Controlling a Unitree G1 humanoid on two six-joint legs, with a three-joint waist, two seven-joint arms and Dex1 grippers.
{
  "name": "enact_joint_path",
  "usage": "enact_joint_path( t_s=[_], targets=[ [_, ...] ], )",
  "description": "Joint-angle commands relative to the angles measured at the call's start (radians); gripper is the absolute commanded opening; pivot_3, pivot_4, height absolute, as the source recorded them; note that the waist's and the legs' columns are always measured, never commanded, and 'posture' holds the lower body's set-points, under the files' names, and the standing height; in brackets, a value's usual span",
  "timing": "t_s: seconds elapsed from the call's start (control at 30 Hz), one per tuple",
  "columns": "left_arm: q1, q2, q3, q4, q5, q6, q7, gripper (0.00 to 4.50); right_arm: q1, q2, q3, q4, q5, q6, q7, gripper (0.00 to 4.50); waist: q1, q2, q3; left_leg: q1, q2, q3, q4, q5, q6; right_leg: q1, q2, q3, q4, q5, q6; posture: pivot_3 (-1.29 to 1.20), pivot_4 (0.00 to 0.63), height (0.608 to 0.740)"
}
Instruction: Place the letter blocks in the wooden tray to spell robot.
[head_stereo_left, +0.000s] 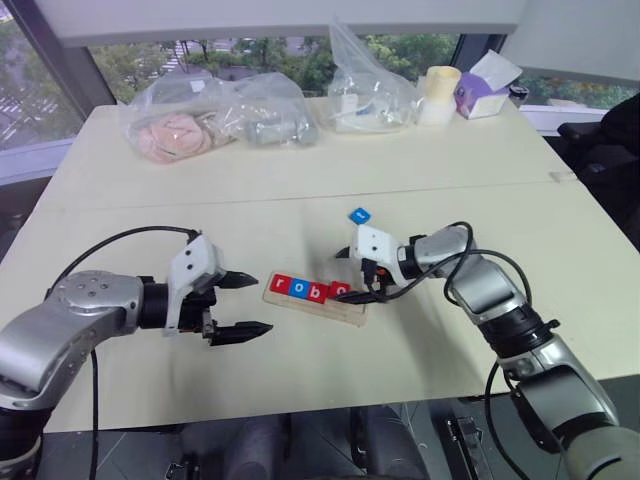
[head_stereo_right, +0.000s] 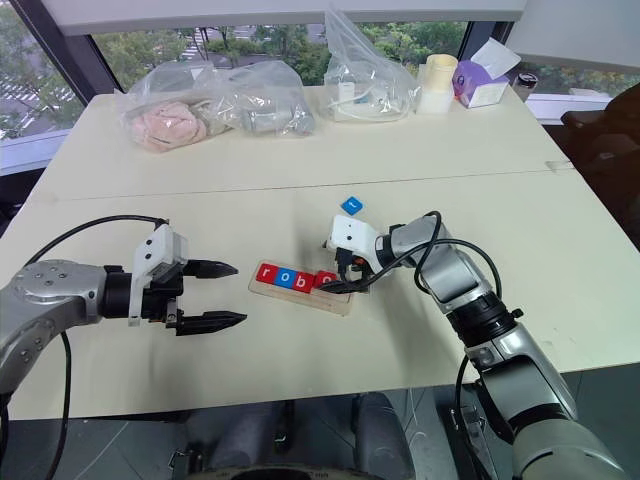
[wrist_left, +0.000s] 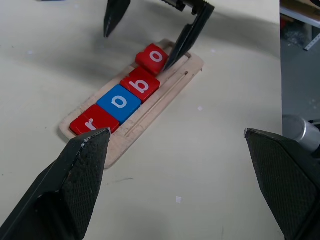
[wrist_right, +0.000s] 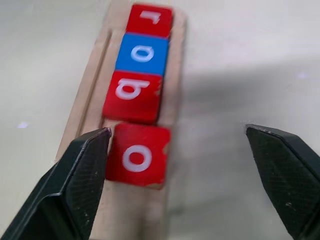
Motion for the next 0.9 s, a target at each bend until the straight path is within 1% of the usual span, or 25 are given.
enact_joint_path(
  t_s=[0.03,0.17,0.37,0.57,0.9],
  targets=[
    [-0.019,-0.009,0.011,-0.010,0.003,-0.022,0.007,4.50,-0.013,0.004,-0.050,-0.040,0.028,0.015,-0.024,4.43,0.000,0.000,0.000,0.000,0.000,0.000,0.000,0.000,0.000,0.000,0.000,0.000,0.000,0.000,0.000,0.00,0.150,0.740],
    [-0.015,-0.014,0.006,-0.011,0.007,-0.027,0.006,4.50,0.014,0.000,-0.091,-0.088,0.072,0.111,-0.052,4.43,0.001,0.000,0.000,0.000,0.000,0.000,0.000,0.000,0.000,0.000,0.000,0.000,0.000,0.000,0.000,0.00,0.150,0.740],
    [-0.017,-0.015,-0.005,0.000,0.017,-0.034,-0.003,4.50,0.116,-0.026,-0.088,-0.244,0.122,0.218,-0.052,4.43,0.001,0.000,0.000,0.000,0.000,0.000,0.000,0.000,0.000,0.000,0.000,0.000,0.000,0.000,0.000,0.00,0.150,0.740],
    [-0.030,-0.013,-0.018,0.016,0.021,-0.038,-0.014,4.50,0.162,-0.023,-0.069,-0.317,0.139,0.257,-0.071,4.43,0.000,0.000,0.000,0.000,0.000,0.000,0.000,0.000,0.000,0.000,0.000,0.000,0.000,0.000,0.000,0.00,0.150,0.740],
    [-0.028,-0.013,-0.020,0.013,0.020,-0.031,-0.018,4.50,0.195,-0.010,-0.024,-0.361,0.174,0.297,-0.088,4.43,0.001,0.000,0.000,0.000,0.001,0.000,0.000,0.000,0.000,0.000,0.000,0.000,0.000,0.000,0.000,0.00,0.150,0.740]
  ],
)
